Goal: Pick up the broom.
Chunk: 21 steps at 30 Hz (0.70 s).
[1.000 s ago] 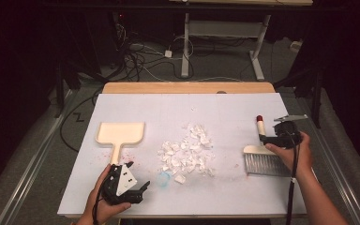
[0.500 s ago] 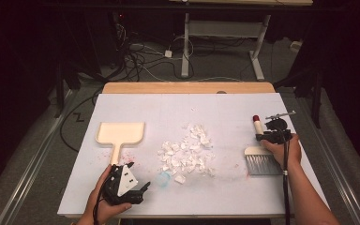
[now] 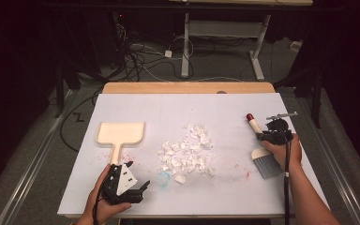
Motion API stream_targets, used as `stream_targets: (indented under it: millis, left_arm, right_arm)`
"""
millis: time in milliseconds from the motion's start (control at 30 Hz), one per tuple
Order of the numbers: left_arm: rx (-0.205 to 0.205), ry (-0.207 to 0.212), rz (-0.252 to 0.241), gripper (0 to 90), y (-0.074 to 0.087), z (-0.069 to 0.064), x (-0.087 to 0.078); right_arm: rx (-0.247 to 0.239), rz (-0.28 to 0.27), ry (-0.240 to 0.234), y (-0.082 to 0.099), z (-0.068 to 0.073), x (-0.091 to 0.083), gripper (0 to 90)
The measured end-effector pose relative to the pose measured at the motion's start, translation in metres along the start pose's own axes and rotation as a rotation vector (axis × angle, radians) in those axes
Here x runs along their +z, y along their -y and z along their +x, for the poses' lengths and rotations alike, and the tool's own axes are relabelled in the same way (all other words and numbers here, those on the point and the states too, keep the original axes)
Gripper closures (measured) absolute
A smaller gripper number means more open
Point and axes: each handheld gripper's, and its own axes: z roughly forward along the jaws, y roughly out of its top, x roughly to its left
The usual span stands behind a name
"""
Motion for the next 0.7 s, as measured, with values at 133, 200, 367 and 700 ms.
stream_targets:
  millis: [133,200,367,700]
  left_arm:
    - [-0.020,-0.001,-0.003,15.6,-0.001,0.000,0.000]
    - [-0.013,-0.007,0.007,15.6,-0.002,-0.002,0.000]
    - [-0.015,-0.002,0.000,15.6,-0.005,-0.003,-0.001]
    - [-0.087,0.066,-0.083,18.2,-0.034,-0.010,-0.008]
  right_arm:
    - [-0.013,-0.098,0.004,-0.003,0.002,-0.020,70.7]
    - [-0.007,-0.151,-0.004,-0.004,0.004,-0.030,70.8]
    - [-0.014,-0.279,-0.007,-0.008,0.011,-0.059,70.9]
    - [-0.059,-0.463,-0.057,-0.016,0.047,-0.103,70.8]
